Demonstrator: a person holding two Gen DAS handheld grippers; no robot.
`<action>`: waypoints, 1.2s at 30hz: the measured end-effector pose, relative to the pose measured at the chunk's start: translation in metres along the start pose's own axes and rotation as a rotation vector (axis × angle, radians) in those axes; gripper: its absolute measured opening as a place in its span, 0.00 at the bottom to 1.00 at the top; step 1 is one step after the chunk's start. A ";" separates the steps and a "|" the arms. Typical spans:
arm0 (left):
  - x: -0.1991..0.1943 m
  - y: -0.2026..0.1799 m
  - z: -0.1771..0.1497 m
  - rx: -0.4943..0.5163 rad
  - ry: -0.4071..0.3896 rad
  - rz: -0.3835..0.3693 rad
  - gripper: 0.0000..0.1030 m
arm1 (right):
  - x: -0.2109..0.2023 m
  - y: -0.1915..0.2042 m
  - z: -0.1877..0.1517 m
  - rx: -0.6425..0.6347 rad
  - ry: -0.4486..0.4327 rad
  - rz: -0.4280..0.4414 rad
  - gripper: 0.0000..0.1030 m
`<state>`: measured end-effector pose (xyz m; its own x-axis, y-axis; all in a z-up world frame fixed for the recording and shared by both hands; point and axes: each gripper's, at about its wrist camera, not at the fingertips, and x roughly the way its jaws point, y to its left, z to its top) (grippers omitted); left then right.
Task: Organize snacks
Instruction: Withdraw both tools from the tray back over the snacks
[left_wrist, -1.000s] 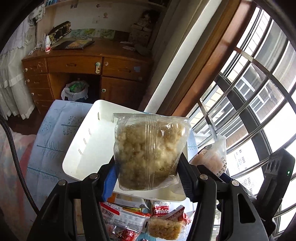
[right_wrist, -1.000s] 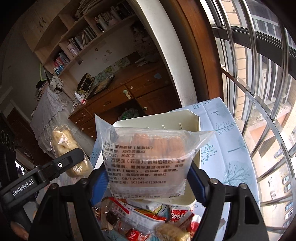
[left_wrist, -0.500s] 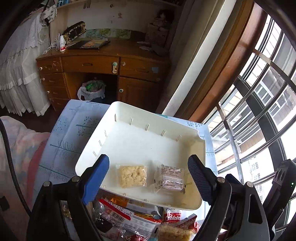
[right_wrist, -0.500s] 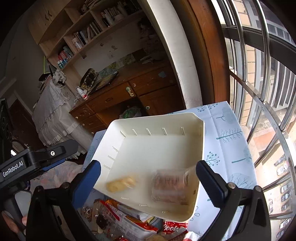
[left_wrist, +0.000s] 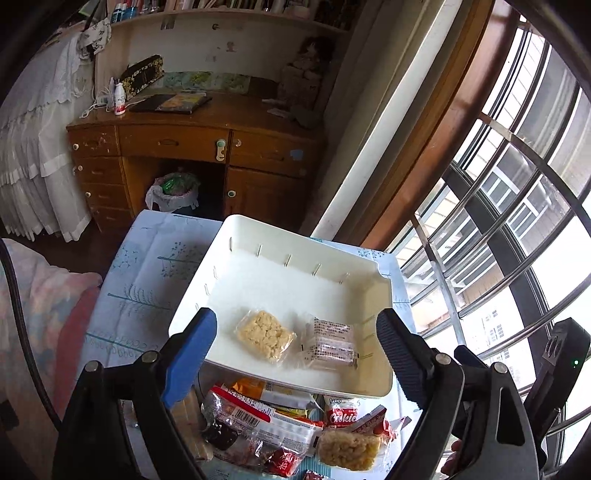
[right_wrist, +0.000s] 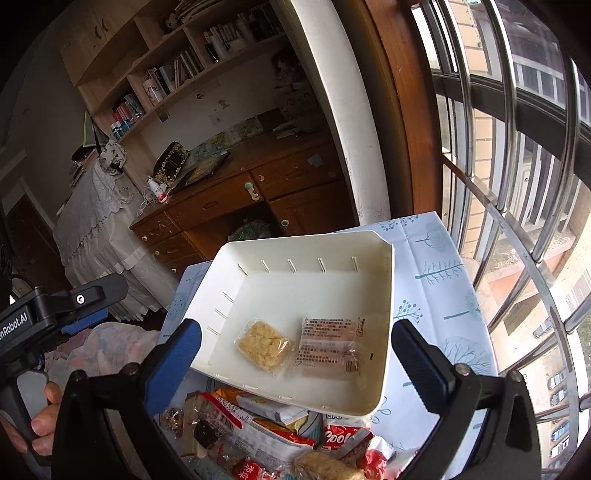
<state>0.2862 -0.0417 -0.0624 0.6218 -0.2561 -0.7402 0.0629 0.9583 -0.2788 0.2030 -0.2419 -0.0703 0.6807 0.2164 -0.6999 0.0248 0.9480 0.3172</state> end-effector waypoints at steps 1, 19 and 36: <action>-0.005 0.001 -0.002 0.008 -0.003 -0.008 0.86 | -0.005 0.002 -0.002 -0.001 -0.007 -0.005 1.00; -0.111 0.056 -0.060 0.099 -0.034 -0.065 0.88 | -0.102 0.069 -0.066 -0.073 -0.169 -0.160 1.00; -0.133 0.100 -0.137 0.113 0.098 -0.064 0.88 | -0.137 0.104 -0.148 -0.064 -0.120 -0.227 1.00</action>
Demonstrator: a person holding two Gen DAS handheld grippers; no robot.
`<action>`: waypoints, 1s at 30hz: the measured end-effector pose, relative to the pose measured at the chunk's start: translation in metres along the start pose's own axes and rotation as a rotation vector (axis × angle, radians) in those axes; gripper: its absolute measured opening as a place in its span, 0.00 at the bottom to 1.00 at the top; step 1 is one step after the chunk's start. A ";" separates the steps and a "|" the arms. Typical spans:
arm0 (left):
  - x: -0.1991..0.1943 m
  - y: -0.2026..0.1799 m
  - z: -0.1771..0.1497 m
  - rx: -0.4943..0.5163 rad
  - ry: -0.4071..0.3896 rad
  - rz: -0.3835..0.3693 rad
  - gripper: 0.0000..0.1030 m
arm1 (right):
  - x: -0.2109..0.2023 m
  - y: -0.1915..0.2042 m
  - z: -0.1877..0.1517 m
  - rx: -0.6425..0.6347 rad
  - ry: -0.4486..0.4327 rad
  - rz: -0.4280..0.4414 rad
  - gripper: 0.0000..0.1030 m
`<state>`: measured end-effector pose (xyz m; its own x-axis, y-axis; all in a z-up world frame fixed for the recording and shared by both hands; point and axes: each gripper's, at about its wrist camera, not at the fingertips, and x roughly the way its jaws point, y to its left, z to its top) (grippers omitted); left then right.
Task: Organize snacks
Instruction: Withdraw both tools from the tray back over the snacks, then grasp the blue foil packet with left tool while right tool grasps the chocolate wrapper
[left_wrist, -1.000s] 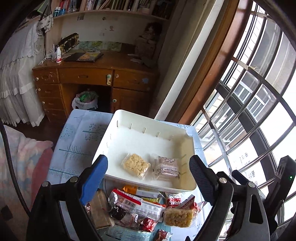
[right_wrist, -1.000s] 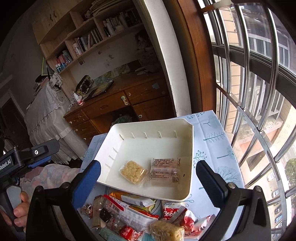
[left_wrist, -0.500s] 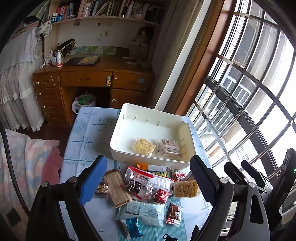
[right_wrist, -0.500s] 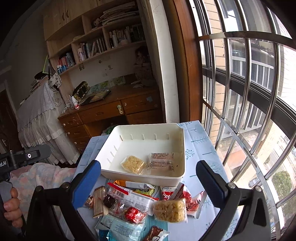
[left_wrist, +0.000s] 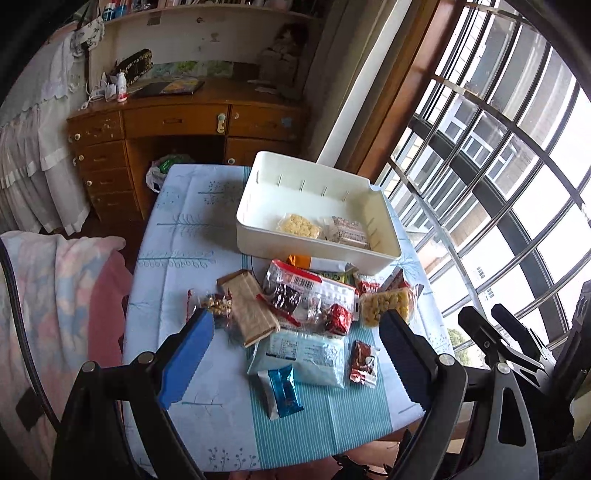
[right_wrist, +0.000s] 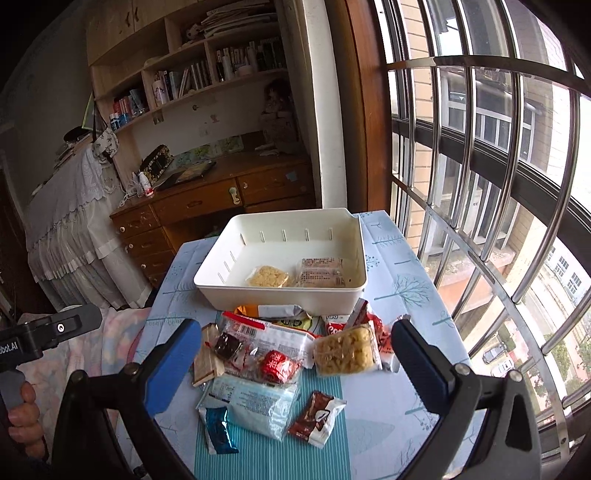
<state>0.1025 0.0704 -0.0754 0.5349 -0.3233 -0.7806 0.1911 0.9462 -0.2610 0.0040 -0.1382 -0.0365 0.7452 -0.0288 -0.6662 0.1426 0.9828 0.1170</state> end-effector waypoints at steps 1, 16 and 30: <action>0.002 0.002 -0.004 -0.004 0.017 0.000 0.88 | -0.001 0.000 -0.004 0.002 0.008 0.003 1.00; 0.076 0.020 -0.049 -0.142 0.349 0.053 0.88 | 0.040 -0.010 -0.056 0.050 0.279 0.050 0.92; 0.159 0.027 -0.085 -0.285 0.613 0.142 0.88 | 0.111 -0.048 -0.096 0.217 0.636 0.093 0.75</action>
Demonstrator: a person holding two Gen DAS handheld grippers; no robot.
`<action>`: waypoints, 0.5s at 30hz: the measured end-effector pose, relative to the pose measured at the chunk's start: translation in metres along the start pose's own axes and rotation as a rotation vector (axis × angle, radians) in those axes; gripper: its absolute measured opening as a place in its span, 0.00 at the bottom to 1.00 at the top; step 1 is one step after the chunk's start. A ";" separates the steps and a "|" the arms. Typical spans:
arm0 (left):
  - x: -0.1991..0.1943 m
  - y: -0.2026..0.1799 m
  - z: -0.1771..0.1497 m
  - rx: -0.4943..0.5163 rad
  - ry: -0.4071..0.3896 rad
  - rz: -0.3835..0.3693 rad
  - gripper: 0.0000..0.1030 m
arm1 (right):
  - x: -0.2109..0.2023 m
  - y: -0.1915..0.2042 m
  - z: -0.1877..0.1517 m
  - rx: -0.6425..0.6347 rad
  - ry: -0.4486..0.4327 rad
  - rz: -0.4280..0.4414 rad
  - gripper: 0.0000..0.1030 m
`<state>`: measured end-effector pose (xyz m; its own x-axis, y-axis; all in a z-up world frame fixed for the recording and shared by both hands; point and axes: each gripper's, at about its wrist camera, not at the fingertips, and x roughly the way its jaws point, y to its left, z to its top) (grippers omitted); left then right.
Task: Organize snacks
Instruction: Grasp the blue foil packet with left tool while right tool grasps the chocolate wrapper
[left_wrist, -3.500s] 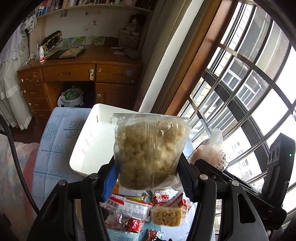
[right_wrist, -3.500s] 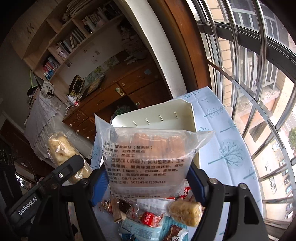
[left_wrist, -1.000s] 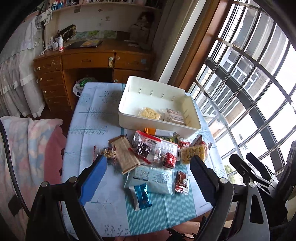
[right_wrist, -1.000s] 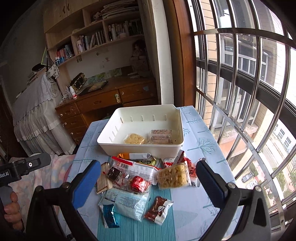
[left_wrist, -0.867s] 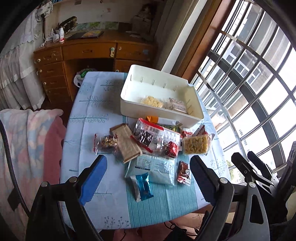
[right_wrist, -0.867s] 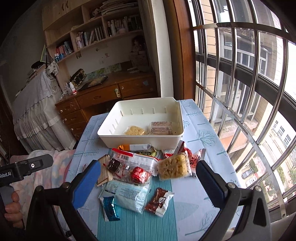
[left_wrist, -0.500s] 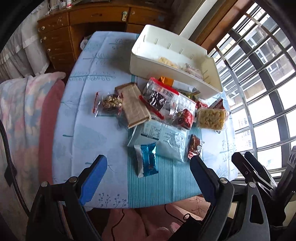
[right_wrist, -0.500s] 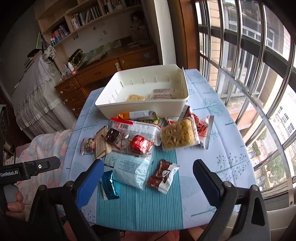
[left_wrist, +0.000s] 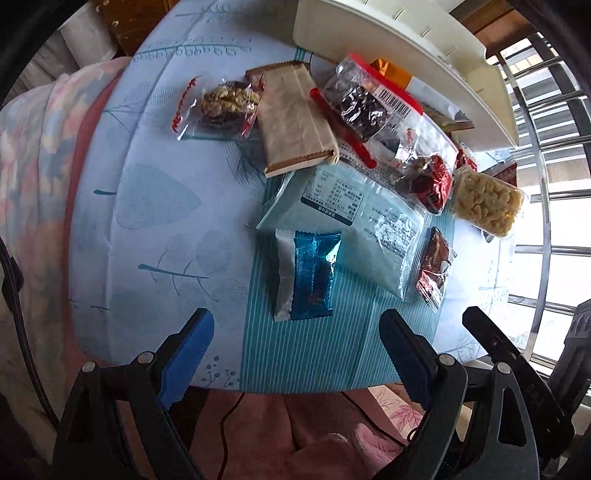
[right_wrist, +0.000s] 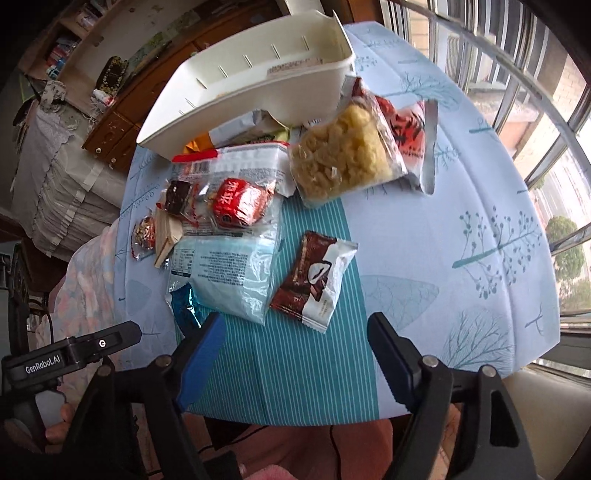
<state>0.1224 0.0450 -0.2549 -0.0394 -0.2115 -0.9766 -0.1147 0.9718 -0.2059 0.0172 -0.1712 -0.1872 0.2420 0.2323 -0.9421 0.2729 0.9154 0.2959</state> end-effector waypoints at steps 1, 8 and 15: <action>0.005 0.000 0.001 -0.011 0.013 0.003 0.88 | 0.006 -0.005 0.002 0.019 0.028 0.003 0.73; 0.040 -0.001 0.012 -0.078 0.102 0.060 0.87 | 0.040 -0.027 0.012 0.111 0.169 0.049 0.66; 0.070 0.003 0.019 -0.139 0.189 0.102 0.85 | 0.065 -0.036 0.028 0.157 0.256 0.068 0.59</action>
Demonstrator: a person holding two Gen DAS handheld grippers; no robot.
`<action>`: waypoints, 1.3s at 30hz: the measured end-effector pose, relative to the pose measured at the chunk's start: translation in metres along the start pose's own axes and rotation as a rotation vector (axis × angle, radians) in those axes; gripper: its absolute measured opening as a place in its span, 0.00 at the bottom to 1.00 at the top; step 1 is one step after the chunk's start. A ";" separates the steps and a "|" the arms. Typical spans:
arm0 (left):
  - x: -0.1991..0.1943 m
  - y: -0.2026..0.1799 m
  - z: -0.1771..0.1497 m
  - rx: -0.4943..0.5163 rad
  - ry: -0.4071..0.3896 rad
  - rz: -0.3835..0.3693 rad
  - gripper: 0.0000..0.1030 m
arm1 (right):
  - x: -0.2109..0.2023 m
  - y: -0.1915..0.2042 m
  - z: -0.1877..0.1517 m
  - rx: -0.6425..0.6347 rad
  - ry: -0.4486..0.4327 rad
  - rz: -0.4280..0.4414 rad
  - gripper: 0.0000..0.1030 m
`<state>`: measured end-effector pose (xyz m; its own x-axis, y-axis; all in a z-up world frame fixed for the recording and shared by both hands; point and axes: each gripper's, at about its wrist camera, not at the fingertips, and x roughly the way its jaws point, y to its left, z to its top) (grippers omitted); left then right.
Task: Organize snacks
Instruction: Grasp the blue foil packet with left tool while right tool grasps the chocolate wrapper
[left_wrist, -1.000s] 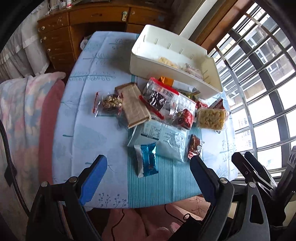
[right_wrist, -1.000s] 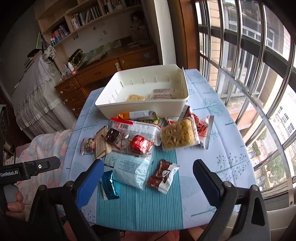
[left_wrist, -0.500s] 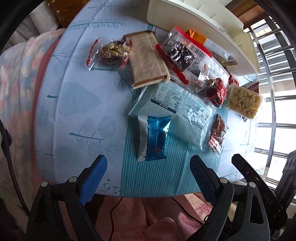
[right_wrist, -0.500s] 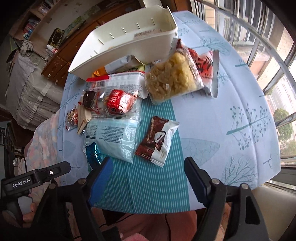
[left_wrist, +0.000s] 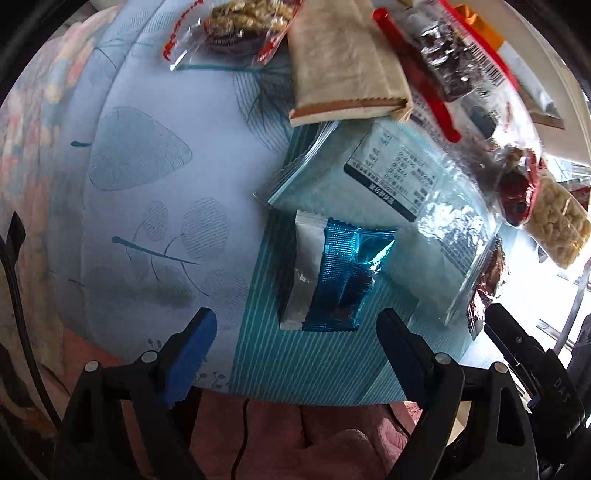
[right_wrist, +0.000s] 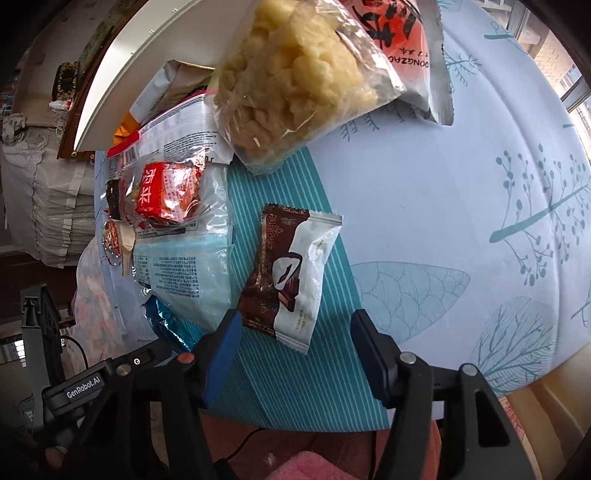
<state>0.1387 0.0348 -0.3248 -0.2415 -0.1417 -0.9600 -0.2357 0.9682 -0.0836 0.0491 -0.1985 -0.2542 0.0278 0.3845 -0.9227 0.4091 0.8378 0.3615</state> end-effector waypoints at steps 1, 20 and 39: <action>0.003 -0.001 0.001 -0.003 0.008 -0.001 0.85 | 0.002 0.000 0.003 0.001 0.008 -0.002 0.57; 0.028 -0.015 0.030 -0.058 0.068 0.078 0.48 | 0.016 0.031 0.025 -0.065 0.089 -0.139 0.55; 0.008 0.019 0.017 -0.015 0.015 0.018 0.28 | 0.017 0.025 0.017 0.021 0.058 -0.188 0.07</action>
<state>0.1483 0.0559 -0.3384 -0.2601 -0.1275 -0.9571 -0.2449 0.9675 -0.0624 0.0747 -0.1777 -0.2631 -0.1036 0.2444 -0.9641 0.4208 0.8891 0.1802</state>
